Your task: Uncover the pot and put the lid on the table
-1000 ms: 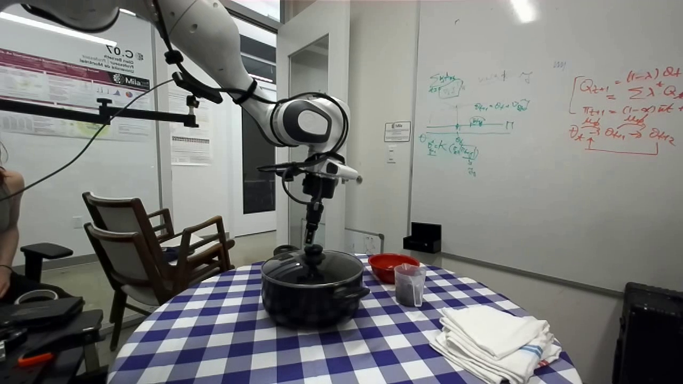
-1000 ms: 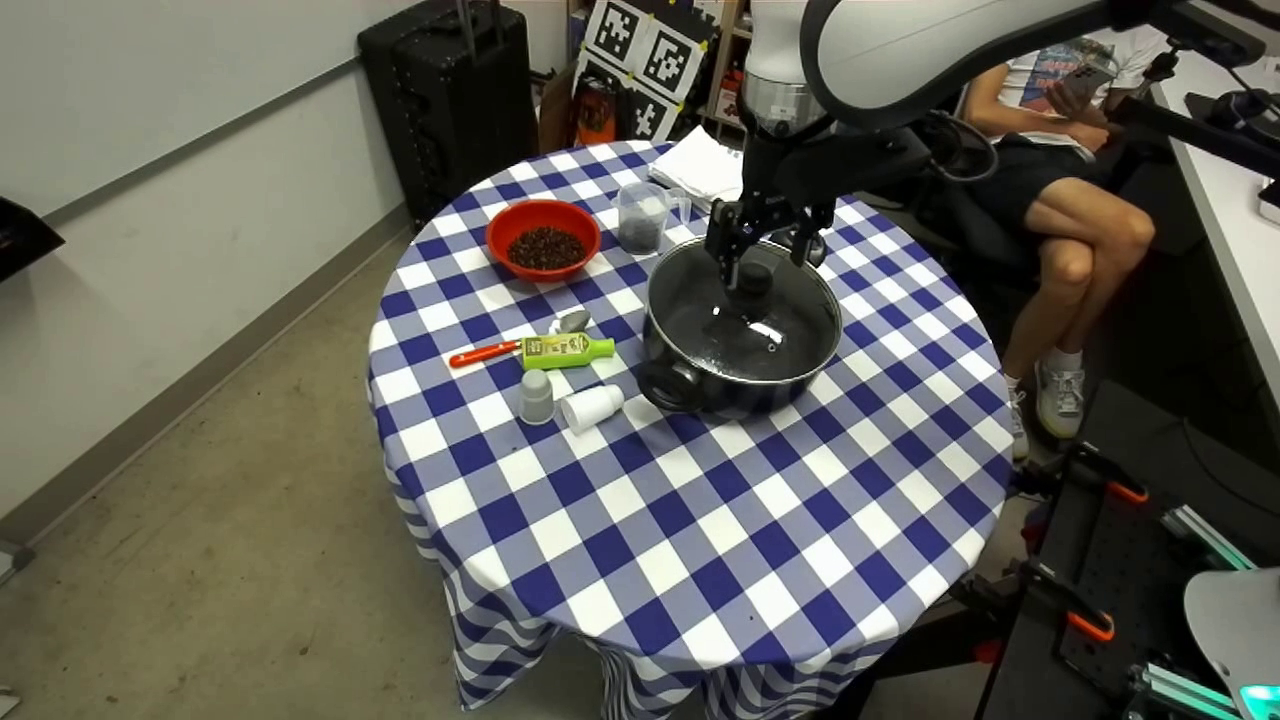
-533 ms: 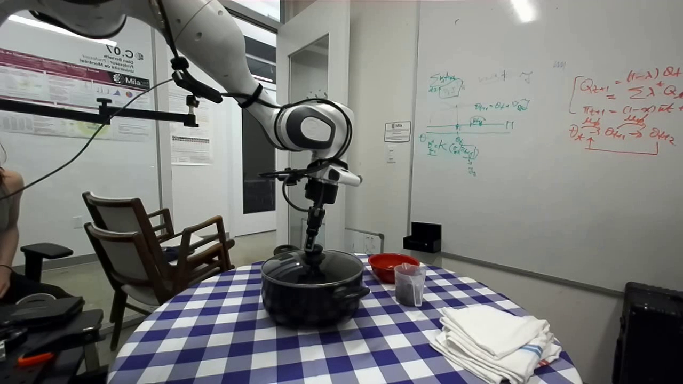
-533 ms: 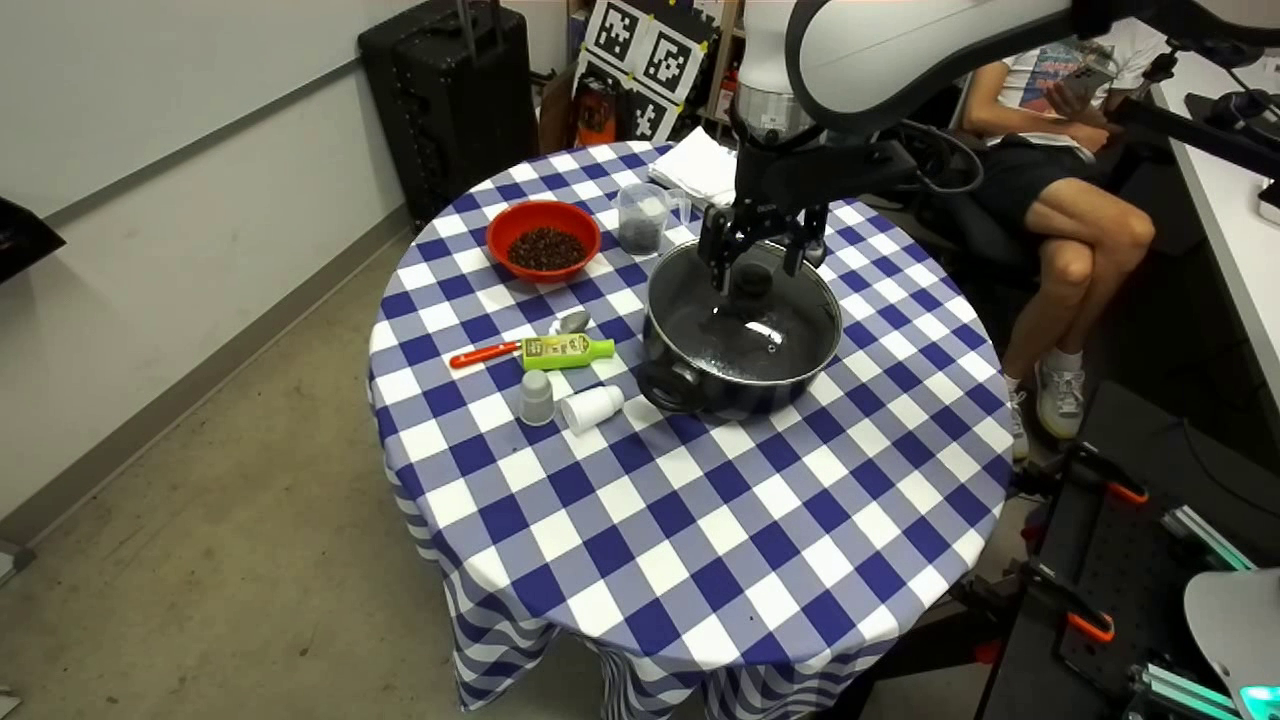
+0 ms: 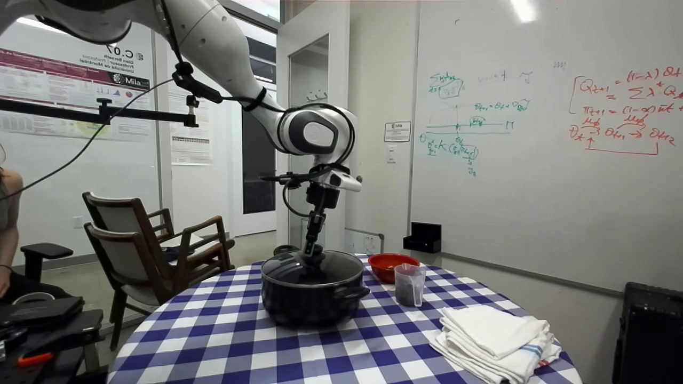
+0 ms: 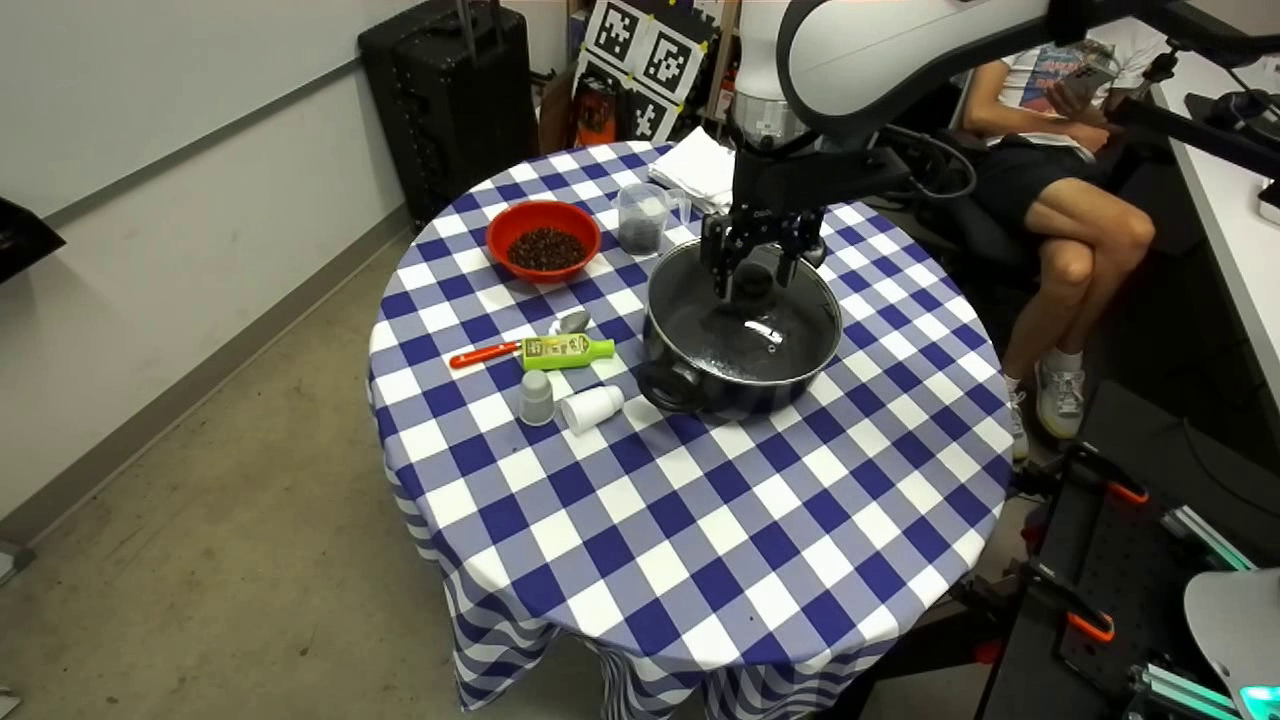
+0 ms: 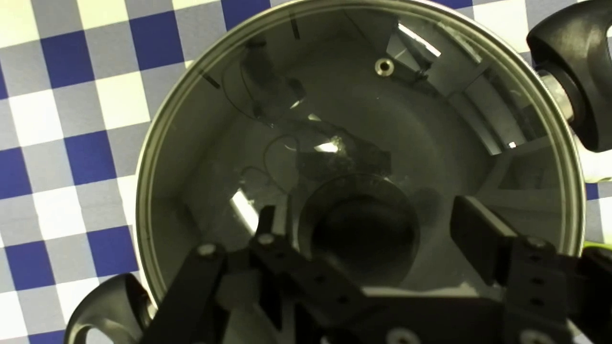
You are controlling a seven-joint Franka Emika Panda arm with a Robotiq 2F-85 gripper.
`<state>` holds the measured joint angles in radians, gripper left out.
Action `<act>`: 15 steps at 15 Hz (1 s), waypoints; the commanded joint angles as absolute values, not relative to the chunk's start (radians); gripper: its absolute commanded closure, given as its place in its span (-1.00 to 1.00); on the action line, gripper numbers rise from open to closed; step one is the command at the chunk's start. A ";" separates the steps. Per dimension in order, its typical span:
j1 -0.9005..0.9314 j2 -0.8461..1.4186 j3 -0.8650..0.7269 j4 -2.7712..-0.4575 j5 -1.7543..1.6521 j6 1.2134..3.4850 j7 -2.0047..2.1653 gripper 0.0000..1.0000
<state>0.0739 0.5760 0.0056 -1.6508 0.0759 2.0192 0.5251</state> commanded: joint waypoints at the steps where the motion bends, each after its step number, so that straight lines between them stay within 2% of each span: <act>1: 0.080 0.592 -0.008 -1.612 0.098 1.979 0.502 -0.06; 4: 0.081 0.584 -0.012 -1.616 0.094 1.967 0.504 0.43; 5: 0.081 0.578 -0.013 -1.616 0.093 1.957 0.504 0.52; 10: 0.086 0.535 -0.012 -1.648 0.089 1.956 0.500 0.52; 15: 0.088 0.345 0.005 -1.747 0.051 1.995 0.364 0.52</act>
<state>0.0802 0.5061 0.0019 -1.6532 0.0710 1.9835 0.4602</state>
